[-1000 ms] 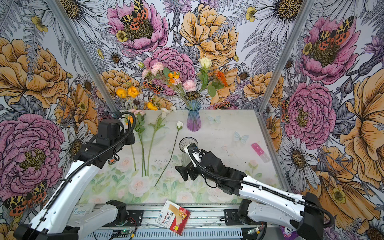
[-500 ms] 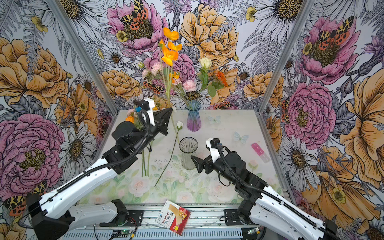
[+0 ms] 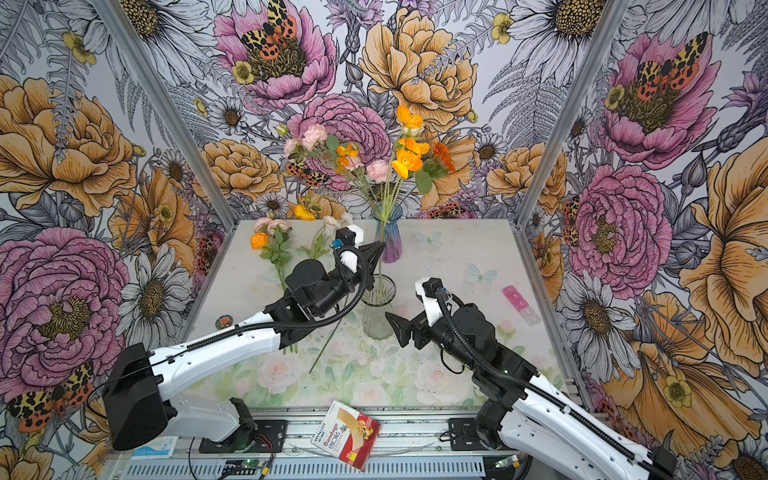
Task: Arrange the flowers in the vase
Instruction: 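Lower the yellow flower stems into the clear glass vase with the left gripper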
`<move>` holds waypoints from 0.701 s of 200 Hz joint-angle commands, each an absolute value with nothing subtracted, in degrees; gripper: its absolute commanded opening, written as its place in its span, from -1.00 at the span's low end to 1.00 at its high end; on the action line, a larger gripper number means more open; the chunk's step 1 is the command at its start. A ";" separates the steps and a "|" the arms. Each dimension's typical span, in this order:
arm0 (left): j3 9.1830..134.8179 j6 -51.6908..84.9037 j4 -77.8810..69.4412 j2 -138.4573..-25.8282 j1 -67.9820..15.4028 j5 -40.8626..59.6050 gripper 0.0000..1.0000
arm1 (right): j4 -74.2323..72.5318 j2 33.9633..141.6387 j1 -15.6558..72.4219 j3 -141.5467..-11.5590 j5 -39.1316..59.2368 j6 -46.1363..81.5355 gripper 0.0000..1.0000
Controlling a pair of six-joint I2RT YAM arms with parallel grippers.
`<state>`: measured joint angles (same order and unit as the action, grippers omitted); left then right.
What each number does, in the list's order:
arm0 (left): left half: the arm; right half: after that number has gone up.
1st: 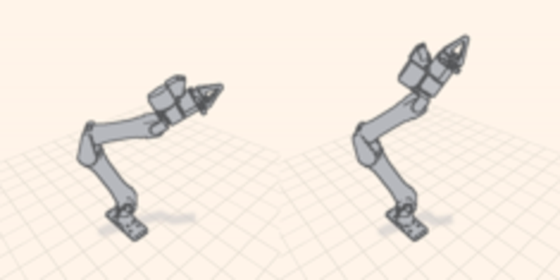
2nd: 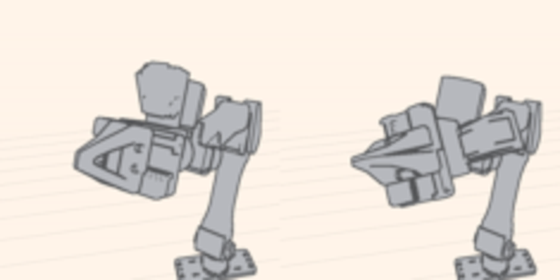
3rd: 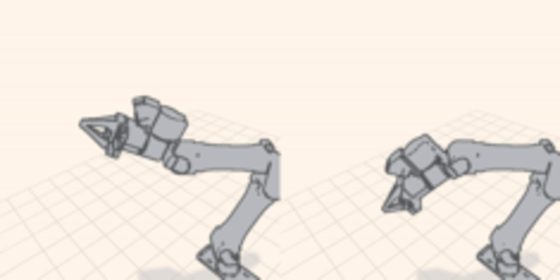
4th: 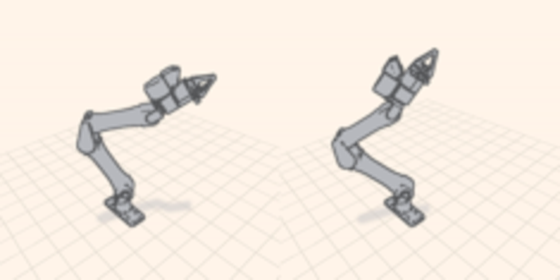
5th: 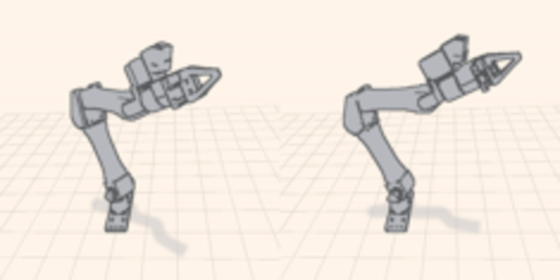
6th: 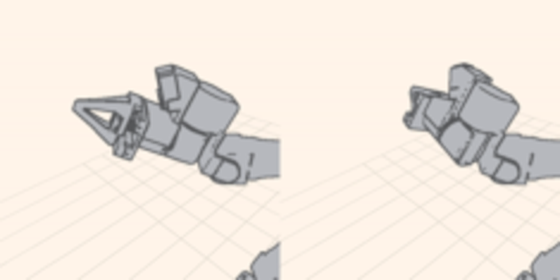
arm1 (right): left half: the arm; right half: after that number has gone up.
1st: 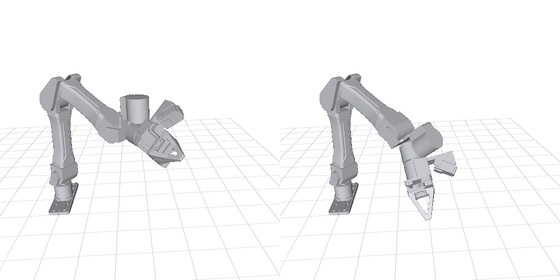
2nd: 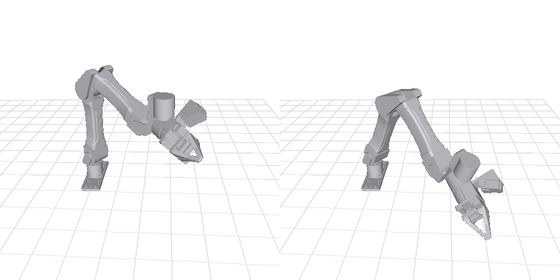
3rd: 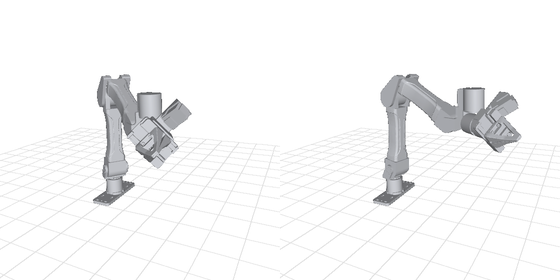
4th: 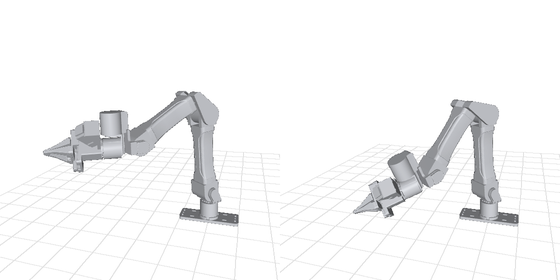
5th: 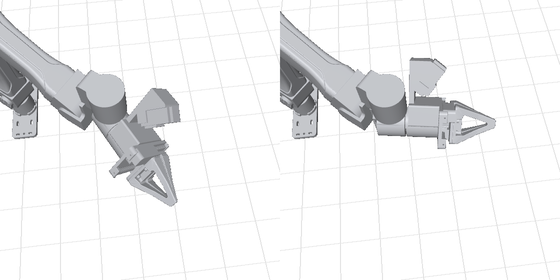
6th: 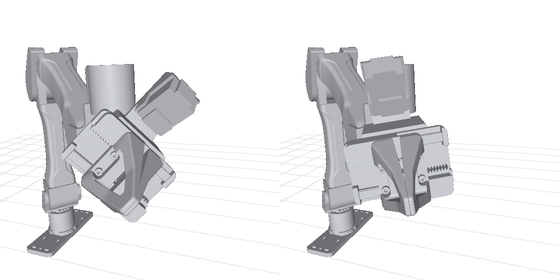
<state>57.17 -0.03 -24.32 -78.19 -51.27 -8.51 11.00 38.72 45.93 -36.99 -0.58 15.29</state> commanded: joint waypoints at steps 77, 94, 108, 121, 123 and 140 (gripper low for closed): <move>47.57 -0.61 -26.09 -77.35 -51.63 -10.32 -1.00 | 11.07 42.79 44.10 -38.06 1.26 14.59 0.99; 47.06 -0.45 -25.70 -77.82 -51.63 -10.63 -1.00 | 11.07 43.06 44.02 -38.17 1.14 14.55 0.99; 46.94 -0.20 -25.41 -78.20 -51.67 -10.40 -0.98 | 10.98 43.45 44.03 -38.14 1.31 14.54 0.99; 46.82 0.22 -25.03 -78.52 -51.64 -10.20 -0.96 | 10.94 43.75 44.02 -38.14 1.43 14.64 0.99; 46.80 0.25 -24.91 -78.56 -51.67 -10.20 -0.96 | 10.95 43.81 44.01 -38.17 1.48 14.65 0.99; 46.72 0.72 -24.36 -78.86 -51.62 -10.04 -0.95 | 10.89 43.97 44.02 -38.06 1.63 14.65 0.99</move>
